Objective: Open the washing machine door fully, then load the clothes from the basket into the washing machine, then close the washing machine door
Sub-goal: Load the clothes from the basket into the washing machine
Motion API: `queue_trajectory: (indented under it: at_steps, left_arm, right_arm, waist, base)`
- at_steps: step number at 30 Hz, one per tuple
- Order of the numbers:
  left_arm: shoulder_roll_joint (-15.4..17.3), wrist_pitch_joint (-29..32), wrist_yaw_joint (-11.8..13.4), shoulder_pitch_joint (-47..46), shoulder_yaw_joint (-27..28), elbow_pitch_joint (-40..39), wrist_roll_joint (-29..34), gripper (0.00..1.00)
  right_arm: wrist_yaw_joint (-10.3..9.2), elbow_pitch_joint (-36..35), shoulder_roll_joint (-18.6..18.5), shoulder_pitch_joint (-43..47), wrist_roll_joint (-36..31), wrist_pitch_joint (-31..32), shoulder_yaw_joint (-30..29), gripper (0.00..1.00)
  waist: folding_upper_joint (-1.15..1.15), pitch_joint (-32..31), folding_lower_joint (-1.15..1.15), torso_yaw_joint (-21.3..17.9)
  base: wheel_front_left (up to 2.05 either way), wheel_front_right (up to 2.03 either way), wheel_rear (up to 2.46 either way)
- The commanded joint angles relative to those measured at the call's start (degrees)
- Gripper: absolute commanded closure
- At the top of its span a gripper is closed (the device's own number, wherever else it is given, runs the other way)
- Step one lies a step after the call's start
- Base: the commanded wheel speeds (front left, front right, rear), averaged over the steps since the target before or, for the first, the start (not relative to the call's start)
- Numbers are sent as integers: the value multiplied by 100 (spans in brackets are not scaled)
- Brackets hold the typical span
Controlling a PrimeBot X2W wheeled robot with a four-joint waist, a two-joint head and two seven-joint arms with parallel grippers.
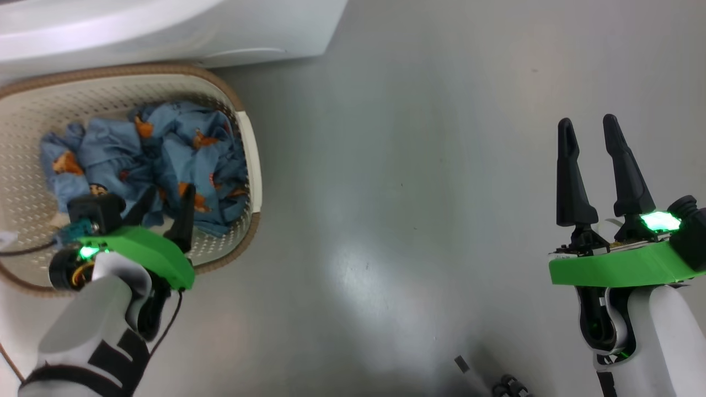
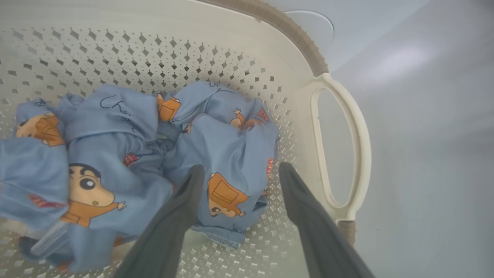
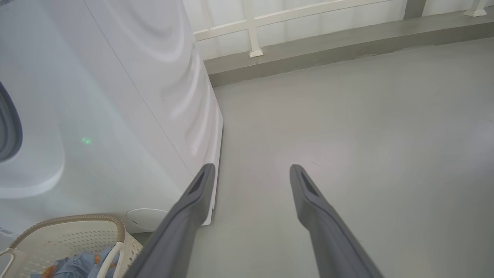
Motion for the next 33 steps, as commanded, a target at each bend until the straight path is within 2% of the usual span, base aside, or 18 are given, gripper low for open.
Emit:
queue_trajectory:
  at_steps: [1,17,33]
  left_arm:
    - [228,-37,9,-150,2,26,-100,0]
    - [293,-35,9,-710,-809,418,-641,0]
    - [403,130,9,-1394,-1099,1360,-677,0]
  right_arm:
    - [33,-183,14,-16,-6,-46,120,0]
    - [33,-275,17,-34,210,-46,181,0]
    - [33,-442,18,-18,288,-46,289,0]
  waist:
    - [0,305,0,-169]
    - [0,581,0,-393]
    - [0,899,0,-577]
  base:
    - [0,0,0]
    - [0,0,0]
    - [0,0,0]
